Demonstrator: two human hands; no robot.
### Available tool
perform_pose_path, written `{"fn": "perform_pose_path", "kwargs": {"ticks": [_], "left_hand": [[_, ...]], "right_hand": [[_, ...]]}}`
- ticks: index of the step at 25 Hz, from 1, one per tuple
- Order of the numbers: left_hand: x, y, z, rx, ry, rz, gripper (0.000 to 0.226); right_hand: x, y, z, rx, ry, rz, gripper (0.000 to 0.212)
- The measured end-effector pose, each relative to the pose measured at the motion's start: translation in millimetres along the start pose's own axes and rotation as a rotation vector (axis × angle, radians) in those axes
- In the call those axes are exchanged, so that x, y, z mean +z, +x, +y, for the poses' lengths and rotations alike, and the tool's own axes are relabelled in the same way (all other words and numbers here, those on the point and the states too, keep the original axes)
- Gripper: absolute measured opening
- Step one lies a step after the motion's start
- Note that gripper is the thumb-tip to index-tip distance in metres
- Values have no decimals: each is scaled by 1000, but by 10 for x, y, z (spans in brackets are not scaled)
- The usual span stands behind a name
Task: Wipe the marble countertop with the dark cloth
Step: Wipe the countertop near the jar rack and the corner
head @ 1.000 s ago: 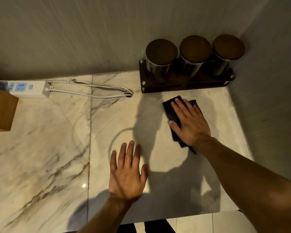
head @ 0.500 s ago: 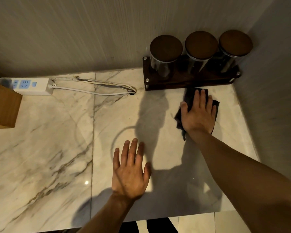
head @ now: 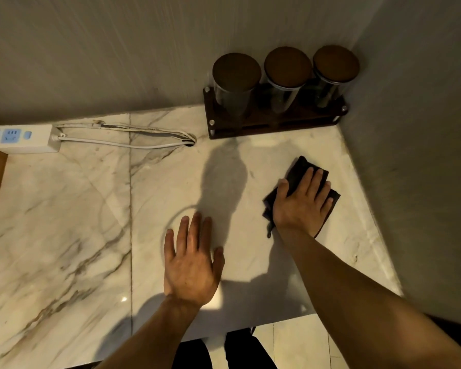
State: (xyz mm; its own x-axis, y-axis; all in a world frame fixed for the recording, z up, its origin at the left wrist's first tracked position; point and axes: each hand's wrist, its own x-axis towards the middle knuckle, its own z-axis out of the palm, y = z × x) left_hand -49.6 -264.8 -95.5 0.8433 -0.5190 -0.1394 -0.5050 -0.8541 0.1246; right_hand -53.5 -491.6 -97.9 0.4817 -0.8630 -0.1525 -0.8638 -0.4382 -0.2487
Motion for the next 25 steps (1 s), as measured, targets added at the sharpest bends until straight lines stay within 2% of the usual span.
{"fn": "perform_pose_path", "kwargs": {"ticks": [8,12,19,25], "left_hand": [[-41,-38,-20,58,-78,47,63],[-32,-41,-3,46,-84,59,63],[28,-24,5,18,-29,51,62],[-14,-4,48,1,-37,73,59]], "right_hand": [[41,-598,403,6,-11,19,74],[-2,-880,651,-77,-43,15,77],[-192,-955,1222,-437,-128,-71,75],[-403,-563,1584,-836,-259,-206,72]]}}
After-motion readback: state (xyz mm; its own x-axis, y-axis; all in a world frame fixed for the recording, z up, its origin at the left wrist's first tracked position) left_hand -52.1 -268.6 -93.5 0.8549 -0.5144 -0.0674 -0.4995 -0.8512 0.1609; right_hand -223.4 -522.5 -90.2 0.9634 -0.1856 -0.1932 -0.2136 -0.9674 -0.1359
